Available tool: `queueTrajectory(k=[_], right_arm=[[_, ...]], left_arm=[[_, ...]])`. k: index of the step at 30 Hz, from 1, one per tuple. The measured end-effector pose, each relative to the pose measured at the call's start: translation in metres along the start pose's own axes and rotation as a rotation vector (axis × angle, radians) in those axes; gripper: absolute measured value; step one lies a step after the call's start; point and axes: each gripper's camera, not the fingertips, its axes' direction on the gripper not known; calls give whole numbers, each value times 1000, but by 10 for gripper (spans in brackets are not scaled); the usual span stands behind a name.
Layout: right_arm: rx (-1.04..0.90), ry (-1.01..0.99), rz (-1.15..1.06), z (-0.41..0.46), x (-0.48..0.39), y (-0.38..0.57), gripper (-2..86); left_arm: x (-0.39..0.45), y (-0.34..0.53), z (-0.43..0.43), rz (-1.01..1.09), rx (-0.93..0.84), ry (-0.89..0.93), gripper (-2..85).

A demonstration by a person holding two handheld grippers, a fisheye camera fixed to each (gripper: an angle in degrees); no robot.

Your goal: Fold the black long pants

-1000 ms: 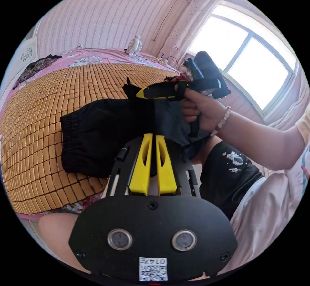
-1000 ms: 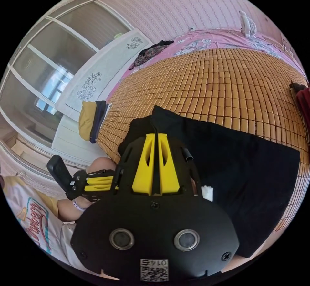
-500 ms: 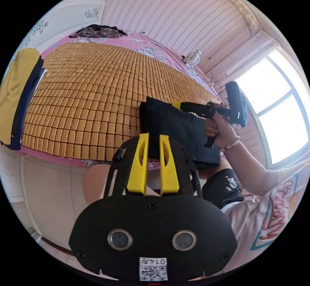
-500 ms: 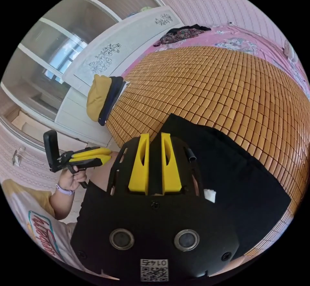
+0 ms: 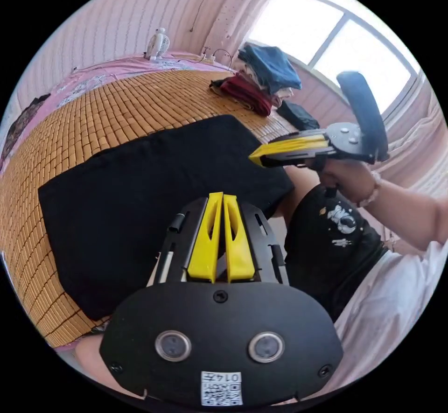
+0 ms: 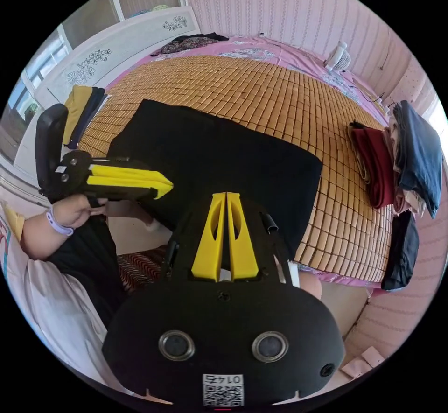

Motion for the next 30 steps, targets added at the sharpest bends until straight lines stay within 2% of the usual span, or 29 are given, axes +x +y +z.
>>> queueTrajectory(k=[2, 8, 9, 10, 11, 13, 14, 16, 21, 25, 27, 30], right_arm=[[-17, 2, -101, 14, -13, -31, -2], [-133, 23, -251, 68, -36, -153, -4], [-185, 25, -267, 80, -37, -162, -3], [-381, 29, -305, 113, -36, -177, -3], [-384, 1, -311, 111, -30, -193, -4], [-543, -66, -316, 118, -22, -213, -4], [-552, -58, -354, 115, -21, -219, -4], [-523, 13, -367, 116, -16, -222, -4], [-422, -92, -294, 103, 19, -205, -4], [-210, -219, -164, 35, 85, -137, -4], [-197, -192, -88, 15, 117, -94, -3], [-239, -111, 54, 1, 162, -18, 6]], left_arm=[[14, 0, 17, 43, -110, -52, -10], [47, -1, 24, 186, -100, -203, -10], [48, -2, 24, 190, -99, -204, -10], [50, -4, 23, 190, -95, -200, -10], [50, -6, 22, 176, -89, -193, -10], [48, -8, 21, 157, -86, -163, -10], [45, -9, 20, 141, -80, -136, -10], [41, -10, 17, 124, -68, -92, -10], [42, -14, 10, 127, -57, -24, -9], [59, -16, -19, 188, 94, 78, -4], [69, -20, -26, 212, 158, 86, 4], [86, -30, -27, 261, 206, 88, 68]])
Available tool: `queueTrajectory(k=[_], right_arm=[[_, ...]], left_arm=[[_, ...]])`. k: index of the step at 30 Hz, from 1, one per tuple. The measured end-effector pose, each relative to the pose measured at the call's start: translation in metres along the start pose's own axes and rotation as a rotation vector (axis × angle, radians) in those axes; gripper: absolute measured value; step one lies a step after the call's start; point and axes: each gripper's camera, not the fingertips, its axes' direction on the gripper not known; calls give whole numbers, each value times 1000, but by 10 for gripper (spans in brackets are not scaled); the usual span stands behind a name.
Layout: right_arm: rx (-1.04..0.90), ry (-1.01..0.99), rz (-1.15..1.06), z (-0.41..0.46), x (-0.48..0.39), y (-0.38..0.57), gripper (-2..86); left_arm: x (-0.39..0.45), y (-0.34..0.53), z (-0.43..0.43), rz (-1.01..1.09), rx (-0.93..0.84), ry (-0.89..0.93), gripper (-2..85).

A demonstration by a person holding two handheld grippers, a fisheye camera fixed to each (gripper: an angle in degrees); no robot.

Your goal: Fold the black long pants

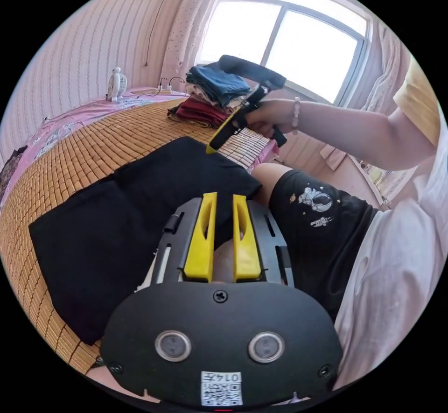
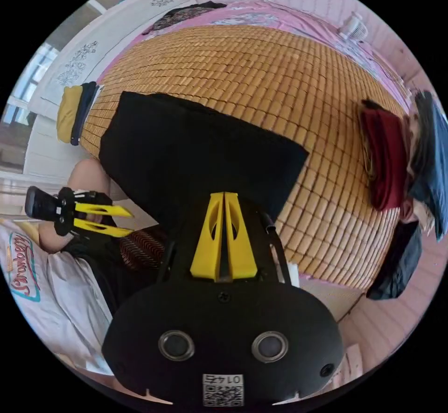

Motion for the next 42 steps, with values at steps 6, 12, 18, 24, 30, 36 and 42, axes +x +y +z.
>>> queueTrajectory(k=[6, 12, 18, 24, 30, 36, 42], right_arm=[[-128, -150, 112, 33, 48, 89, 112], [-79, -252, 98, 22, 75, 121, 29], [105, -419, 70, -30, 97, 150, 17], [316, -567, 127, -45, 127, 178, 36], [401, -463, 461, 0, 199, 194, 134], [536, -708, 570, 43, 233, 172, 79], [691, -731, 562, 4, 246, 203, 20]], left_arm=[[20, -22, 31, 69, -78, 17, 116], [46, -47, 60, 182, -155, 36, 137], [63, -74, 81, 264, -165, 7, 143], [58, -75, 85, 215, -187, -125, 29], [50, -60, 72, 201, -157, -73, 7], [48, -42, 55, 236, -140, -47, -3], [40, -42, 34, 208, 27, 27, -7]])
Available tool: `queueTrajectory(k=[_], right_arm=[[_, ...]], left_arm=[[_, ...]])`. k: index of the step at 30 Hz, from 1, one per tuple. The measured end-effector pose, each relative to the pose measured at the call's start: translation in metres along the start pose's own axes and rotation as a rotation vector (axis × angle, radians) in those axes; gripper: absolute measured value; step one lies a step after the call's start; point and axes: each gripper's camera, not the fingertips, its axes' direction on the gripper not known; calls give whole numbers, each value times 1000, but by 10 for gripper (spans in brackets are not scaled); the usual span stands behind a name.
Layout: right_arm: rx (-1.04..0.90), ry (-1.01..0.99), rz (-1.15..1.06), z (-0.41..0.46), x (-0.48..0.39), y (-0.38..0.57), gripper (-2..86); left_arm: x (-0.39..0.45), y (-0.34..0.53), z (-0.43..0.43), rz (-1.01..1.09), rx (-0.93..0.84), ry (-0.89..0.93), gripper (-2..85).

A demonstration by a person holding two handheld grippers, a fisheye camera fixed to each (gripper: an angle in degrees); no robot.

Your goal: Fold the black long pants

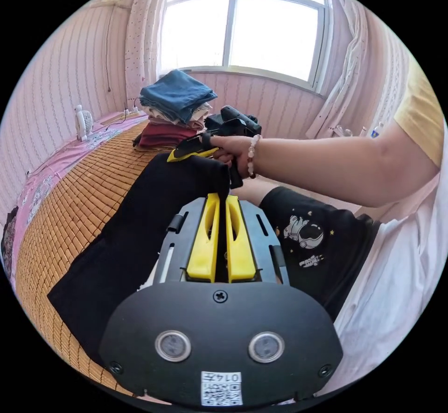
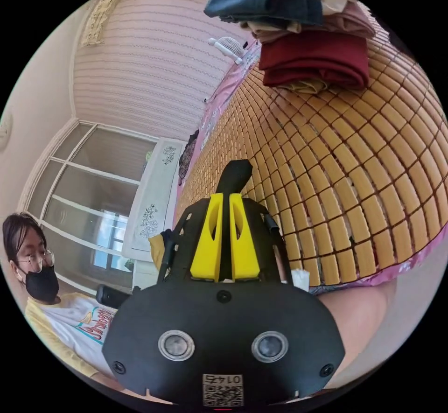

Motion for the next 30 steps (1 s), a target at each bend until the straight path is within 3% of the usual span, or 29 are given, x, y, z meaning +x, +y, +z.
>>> queueTrajectory(k=[4, 7, 12, 16, 19, 26, 30], right_arm=[[52, 17, -147, -33, -57, -9, 19], [-26, 37, -267, -4, -112, -15, 24], [-225, -139, -400, 125, -181, 9, 76], [-405, -30, -466, 215, -186, 53, 78], [-447, 0, -556, 216, -187, 94, 65], [-763, 297, -779, 259, -180, 201, 73], [-737, 283, -864, 258, -197, 212, 65]], left_arm=[[-18, 12, -30, -103, 180, 33, -6], [-35, 42, -61, -161, 216, -51, -1], [-74, 125, -121, -402, 123, -163, 44], [-92, 196, -154, -574, -82, -409, 64], [-100, 220, -168, -612, -37, -506, 64], [-165, 243, -115, -771, 106, -300, 87], [-191, 253, -82, -752, 46, -353, 96]])
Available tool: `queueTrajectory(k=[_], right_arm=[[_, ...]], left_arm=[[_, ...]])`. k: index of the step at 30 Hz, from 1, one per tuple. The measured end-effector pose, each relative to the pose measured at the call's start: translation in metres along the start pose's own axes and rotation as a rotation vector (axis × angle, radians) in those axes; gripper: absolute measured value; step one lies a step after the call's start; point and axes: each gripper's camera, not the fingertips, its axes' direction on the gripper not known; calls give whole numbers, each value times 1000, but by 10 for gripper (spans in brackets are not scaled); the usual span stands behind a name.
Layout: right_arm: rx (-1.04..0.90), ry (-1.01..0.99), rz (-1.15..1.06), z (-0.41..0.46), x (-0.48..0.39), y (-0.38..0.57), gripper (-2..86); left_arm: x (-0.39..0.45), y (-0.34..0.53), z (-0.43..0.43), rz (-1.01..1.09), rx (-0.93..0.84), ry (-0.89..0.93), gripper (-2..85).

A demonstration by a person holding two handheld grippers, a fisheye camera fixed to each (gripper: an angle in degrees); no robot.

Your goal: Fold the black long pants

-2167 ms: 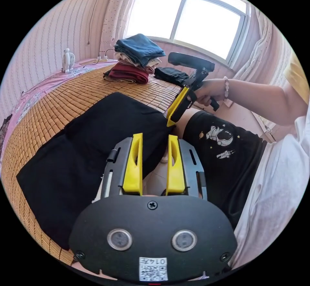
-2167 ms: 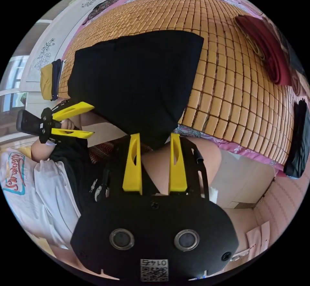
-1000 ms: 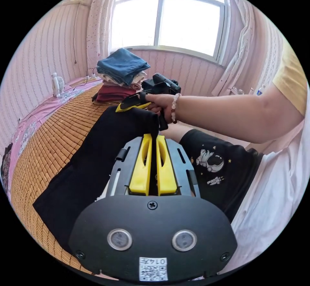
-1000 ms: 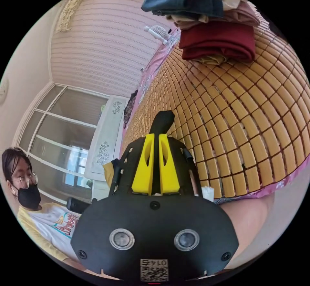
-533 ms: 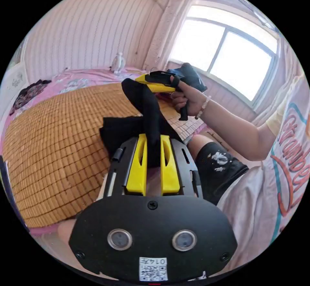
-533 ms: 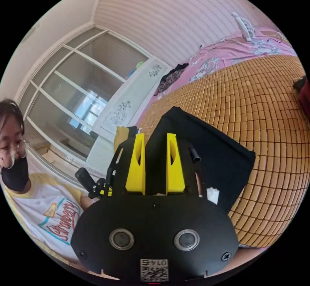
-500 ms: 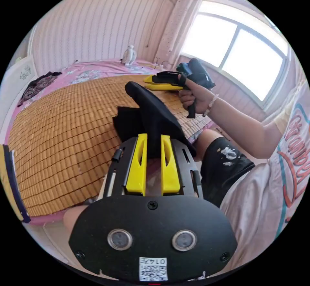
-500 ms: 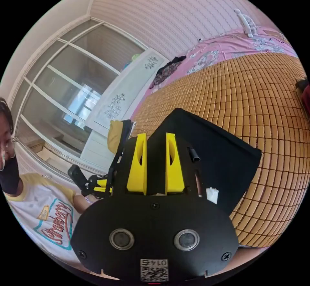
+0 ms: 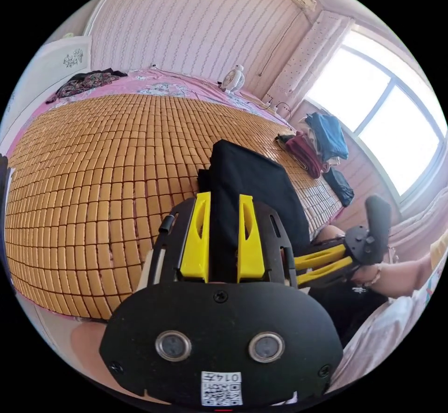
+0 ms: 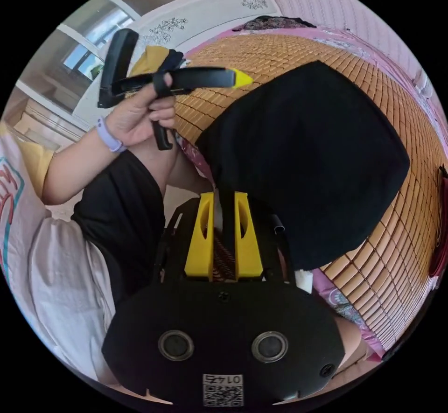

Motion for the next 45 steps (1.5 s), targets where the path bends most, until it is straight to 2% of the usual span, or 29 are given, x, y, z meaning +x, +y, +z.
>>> queueTrajectory(k=[2, 3, 5, 8, 11, 14, 16, 19, 22, 24, 27, 30, 33, 36, 38, 41, 45], right_arm=[[208, 51, 45, -39, 6, 5, 71], [248, 74, 83, -46, 13, 7, 78], [361, 162, 270, -64, 51, 20, 114], [409, 185, 503, -57, 98, 36, 149], [390, 116, 637, -35, 121, 42, 158], [429, 36, 690, -22, 121, 43, 136], [452, 75, 688, -19, 115, 42, 123], [441, 84, 698, -17, 114, 37, 94], [409, -20, 665, -15, 115, 29, 47], [386, -7, 629, -16, 107, 20, 34], [377, -16, 535, -26, 85, -3, 25], [399, -77, 333, -47, 47, -49, 20], [391, -65, 81, -71, -6, -118, 18], [396, -113, -225, -90, -77, -198, 17], [389, -156, -481, -97, -146, -260, 16], [372, -264, -729, -95, -229, -335, 16], [327, -333, -896, -77, -312, -426, 19]], left_arm=[[-13, 2, 22, 7, -37, -36, 117], [-17, 2, 28, 1, -56, -30, 123], [-30, 6, 47, -19, -100, 12, 146], [-54, 14, 65, -124, -142, 122, 162], [-68, 21, 69, -135, -151, 199, 170], [-67, 28, 78, -78, -213, 299, 168], [-67, 35, 81, -72, -220, 310, 163], [-70, 46, 84, -58, -247, 277, 127], [-80, 58, 84, -95, -261, 351, 76], [-81, 68, 76, -97, -234, 374, 57], [-77, 86, 52, -75, -202, 299, 51], [-88, 115, 11, -164, -104, 287, 50], [-107, 156, -45, -298, 97, 268, 48], [-124, 205, -116, -429, 380, 223, 48], [-132, 245, -181, -482, 608, 128, 47], [-138, 291, -259, -521, 838, -31, 48], [-145, 327, -334, -523, 1008, -206, 50]])
